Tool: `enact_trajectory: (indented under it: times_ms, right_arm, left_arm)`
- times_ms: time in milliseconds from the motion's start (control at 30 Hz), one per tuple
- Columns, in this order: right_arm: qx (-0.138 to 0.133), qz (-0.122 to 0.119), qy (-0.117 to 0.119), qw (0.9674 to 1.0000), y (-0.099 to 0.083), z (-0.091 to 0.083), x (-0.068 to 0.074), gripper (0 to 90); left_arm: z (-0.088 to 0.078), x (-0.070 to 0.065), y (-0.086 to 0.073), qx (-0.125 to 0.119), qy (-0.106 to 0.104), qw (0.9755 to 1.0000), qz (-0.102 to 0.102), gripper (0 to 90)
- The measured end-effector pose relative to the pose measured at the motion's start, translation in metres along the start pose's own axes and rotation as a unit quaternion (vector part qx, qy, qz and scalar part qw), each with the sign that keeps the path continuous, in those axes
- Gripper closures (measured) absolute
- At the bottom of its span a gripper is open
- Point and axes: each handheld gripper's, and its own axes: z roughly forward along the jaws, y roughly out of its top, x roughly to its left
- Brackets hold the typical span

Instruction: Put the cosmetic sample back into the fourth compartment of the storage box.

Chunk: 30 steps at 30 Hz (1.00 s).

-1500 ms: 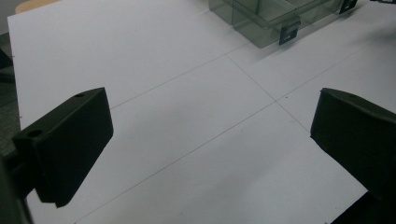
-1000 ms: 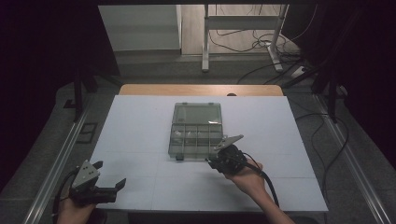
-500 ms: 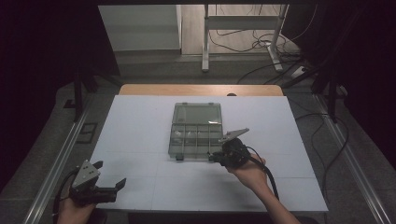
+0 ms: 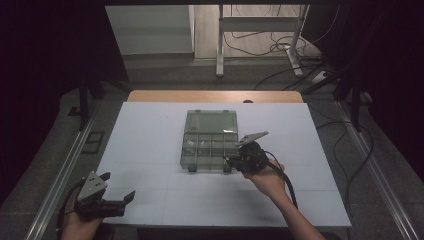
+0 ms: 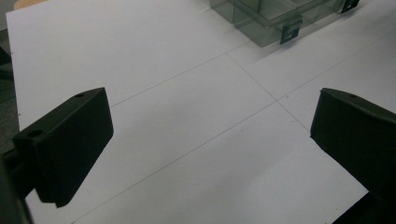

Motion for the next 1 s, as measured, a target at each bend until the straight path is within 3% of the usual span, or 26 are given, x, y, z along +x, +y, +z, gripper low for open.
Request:
enact_trajectory:
  times_ms: [1000]
  right_arm:
    - [-0.016,0.039,-0.033,0.9986,0.016,0.009,-0.042,79.8]
  left_arm:
    - [0.000,0.000,0.000,0.001,-0.001,1.0000,0.000,0.0]
